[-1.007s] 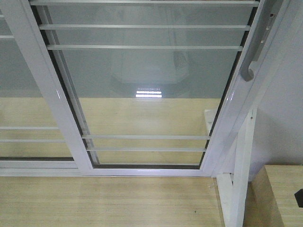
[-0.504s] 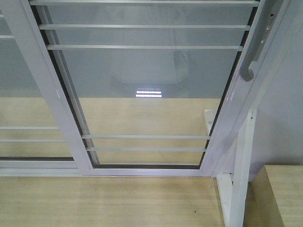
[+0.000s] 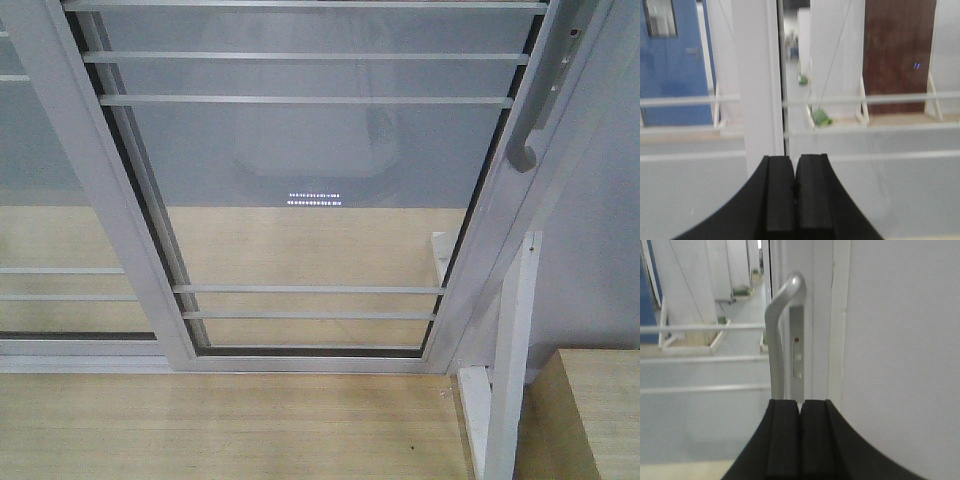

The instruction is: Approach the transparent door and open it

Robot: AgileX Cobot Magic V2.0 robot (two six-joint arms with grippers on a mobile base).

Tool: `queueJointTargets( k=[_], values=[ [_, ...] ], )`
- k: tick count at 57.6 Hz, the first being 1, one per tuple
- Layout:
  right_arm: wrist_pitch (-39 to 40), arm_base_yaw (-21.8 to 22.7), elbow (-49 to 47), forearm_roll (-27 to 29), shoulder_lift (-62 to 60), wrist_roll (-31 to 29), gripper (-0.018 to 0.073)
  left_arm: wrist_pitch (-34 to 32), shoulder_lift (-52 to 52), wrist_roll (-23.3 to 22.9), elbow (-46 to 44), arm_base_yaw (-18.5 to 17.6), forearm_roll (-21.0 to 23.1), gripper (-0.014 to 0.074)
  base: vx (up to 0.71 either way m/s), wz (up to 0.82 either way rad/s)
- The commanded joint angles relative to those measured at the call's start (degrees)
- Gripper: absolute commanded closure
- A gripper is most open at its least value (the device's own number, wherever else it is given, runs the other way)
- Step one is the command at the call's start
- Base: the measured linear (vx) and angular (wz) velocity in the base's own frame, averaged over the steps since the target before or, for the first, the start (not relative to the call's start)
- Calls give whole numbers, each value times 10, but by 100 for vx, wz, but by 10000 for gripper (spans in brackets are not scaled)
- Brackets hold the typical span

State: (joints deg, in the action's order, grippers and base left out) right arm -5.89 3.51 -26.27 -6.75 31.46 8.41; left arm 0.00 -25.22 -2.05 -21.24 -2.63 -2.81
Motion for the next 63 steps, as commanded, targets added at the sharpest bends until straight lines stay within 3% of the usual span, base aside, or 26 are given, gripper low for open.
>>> queueJointTargets(
  k=[1, 7, 15, 30, 38, 50, 63],
  values=[
    [51, 0, -19, -2, 54, -2, 562, -49, -46, -3, -20, -3, 1, 599, 0, 0],
    [84, 0, -19, -11, 104, -5, 546, -50, -81, -3, -20, -3, 1, 577, 0, 0],
    [123, 0, -19, -30, 147, -7, 460, -50, -108, -3, -20, -3, 1, 490, 0, 0],
    [145, 0, -19, -33, 191, -6, 130, -51, -115, -3, -20, -3, 1, 238, 0, 0],
    [244, 0, -19, -31, 229, 5, -16, -51, -115, -3, -20, -3, 1, 154, 0, 0],
    [449, 0, -23, -65, 347, -2, -22, -51, -115, -3, -20, -3, 1, 150, 0, 0],
    [482, 0, -94, -74, 470, 2, -8, -51, -115, -3, -20, -3, 1, 150, 0, 0]
  ],
)
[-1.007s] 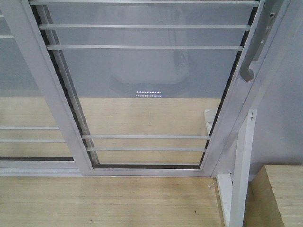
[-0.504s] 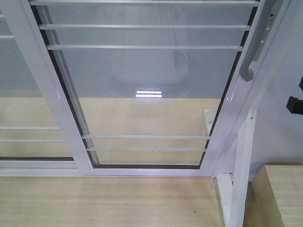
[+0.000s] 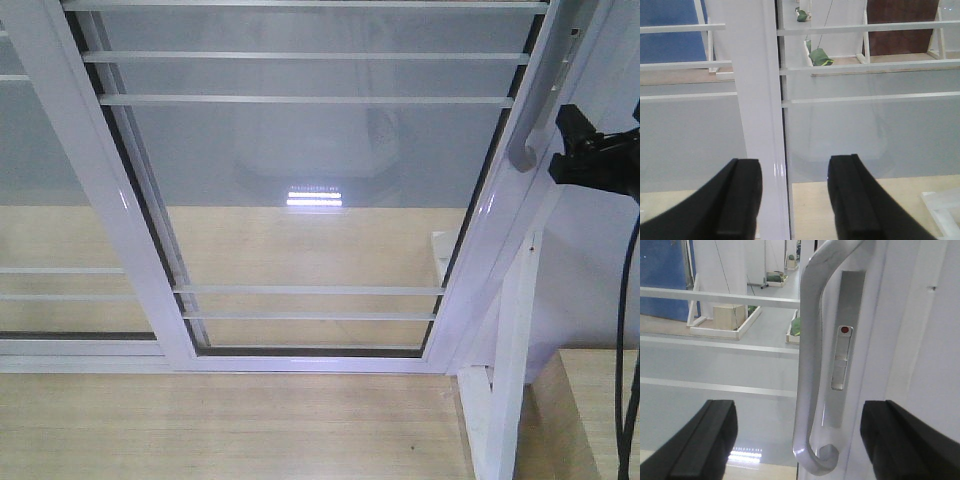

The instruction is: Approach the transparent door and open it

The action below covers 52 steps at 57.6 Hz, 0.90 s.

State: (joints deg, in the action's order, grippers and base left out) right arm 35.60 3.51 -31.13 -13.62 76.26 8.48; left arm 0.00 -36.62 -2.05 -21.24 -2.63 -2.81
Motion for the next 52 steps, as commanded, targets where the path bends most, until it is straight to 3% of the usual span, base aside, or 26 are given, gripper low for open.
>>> queueJointTargets(
  k=[1, 36, 43, 52],
  values=[
    [68, 0, -55, -7, 30, 1, -8, -51, -1, -3, -20, -3, 1, 150, 0, 0],
    [34, 0, -303, -12, 254, 6, -3, -50, -1, -3, -20, -3, 1, 150, 0, 0],
    [35, -5, -312, -13, 265, 32, 29, -50, -1, -3, -20, -3, 1, 150, 0, 0],
    [38, -21, -314, -12, 274, 22, 122, -50, -1, -3, -20, -3, 1, 150, 0, 0]
  ],
)
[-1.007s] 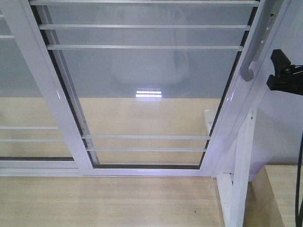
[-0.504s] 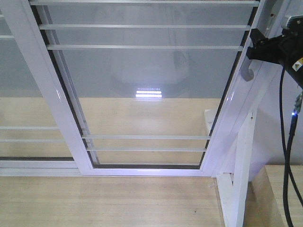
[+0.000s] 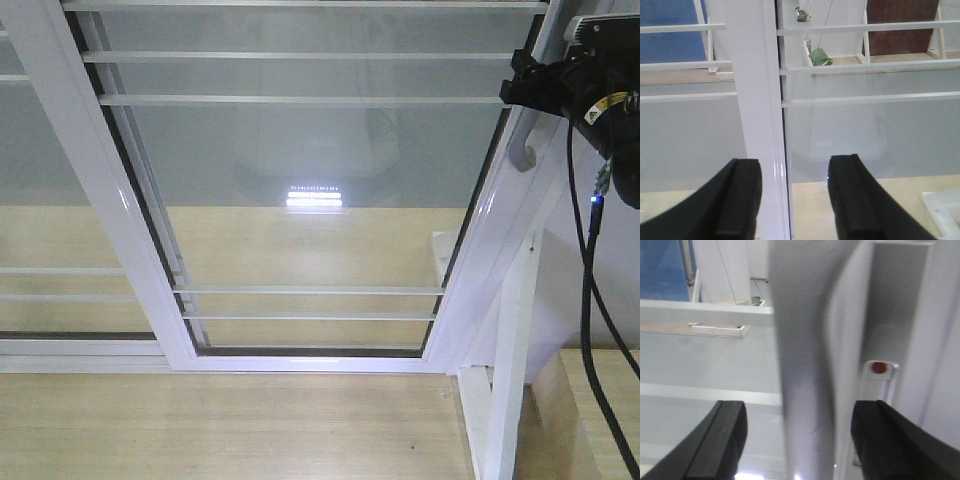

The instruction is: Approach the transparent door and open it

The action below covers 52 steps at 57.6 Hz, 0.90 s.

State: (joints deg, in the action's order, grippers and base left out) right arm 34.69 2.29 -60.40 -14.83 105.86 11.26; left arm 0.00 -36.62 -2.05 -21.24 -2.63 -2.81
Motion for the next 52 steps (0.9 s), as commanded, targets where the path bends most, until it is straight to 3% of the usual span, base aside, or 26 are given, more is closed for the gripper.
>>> queueJointTargets(
  k=[1, 11, 52],
  values=[
    [48, -11, -22, 0, -20, -9, 132, -50, -1, -3, -20, -3, 1, 150, 0, 0],
    [49, -35, -40, 1, 7, -12, 211, -50, -1, -3, -20, -3, 1, 150, 0, 0],
    [61, -162, -84, 3, 30, -12, 212, -50, -1, -3, -20, -3, 1, 150, 0, 0]
  ],
)
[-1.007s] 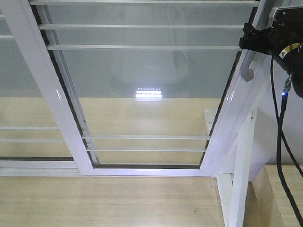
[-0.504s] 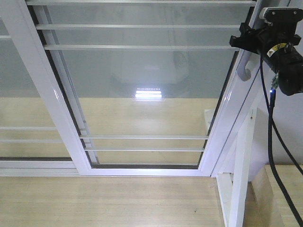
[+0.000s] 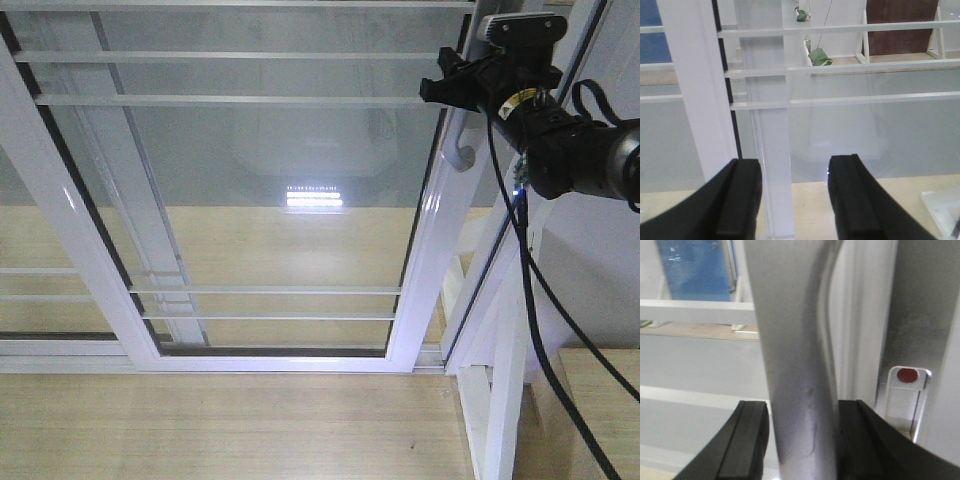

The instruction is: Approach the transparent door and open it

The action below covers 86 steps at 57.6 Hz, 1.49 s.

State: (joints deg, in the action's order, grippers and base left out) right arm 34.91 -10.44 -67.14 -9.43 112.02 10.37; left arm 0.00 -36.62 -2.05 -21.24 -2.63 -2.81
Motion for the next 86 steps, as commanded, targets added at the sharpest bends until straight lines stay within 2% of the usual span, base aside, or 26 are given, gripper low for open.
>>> queueJointTargets(
  k=[1, 17, 29, 39, 45, 55, 65, 73, 78, 83, 86],
  values=[
    [59, -38, -17, -51, -32, -3, 212, -50, -1, -3, -20, -3, 1, 150, 0, 0],
    [59, -97, -17, -51, -32, -3, 212, -50, -1, -3, -20, -3, 1, 150, 0, 0],
    [16, -107, -16, -49, -38, -1, 212, -49, -1, -3, -20, -3, 1, 150, 0, 0],
    [-112, -106, -15, -4, -84, -1, 212, -40, -4, 14, -20, -3, -8, 150, 0, 0],
    [-241, -106, -15, -6, -149, -4, 212, -45, -21, 38, -20, -3, -18, 161, 0, 0],
    [-406, -107, -15, -22, -258, -31, 212, -117, -64, 25, -20, -3, -13, 171, 0, 0],
    [-510, -105, -10, -39, -342, -54, 212, -183, -107, 26, -20, -3, -13, 171, 0, 0],
    [-495, -105, 85, -39, -423, -44, 212, -235, -144, 26, -20, -3, -13, 170, 0, 0],
    [-490, -105, 164, -33, -480, -17, 212, -283, -170, 25, -21, -3, -13, 170, 0, 0],
    [-491, -105, 227, -35, -538, 9, 212, -291, -202, 7, -36, -3, -17, 170, 0, 0],
    [-491, -105, 256, -37, -567, 17, 212, -293, -226, -6, -55, -3, -38, 163, 0, 0]
  ],
)
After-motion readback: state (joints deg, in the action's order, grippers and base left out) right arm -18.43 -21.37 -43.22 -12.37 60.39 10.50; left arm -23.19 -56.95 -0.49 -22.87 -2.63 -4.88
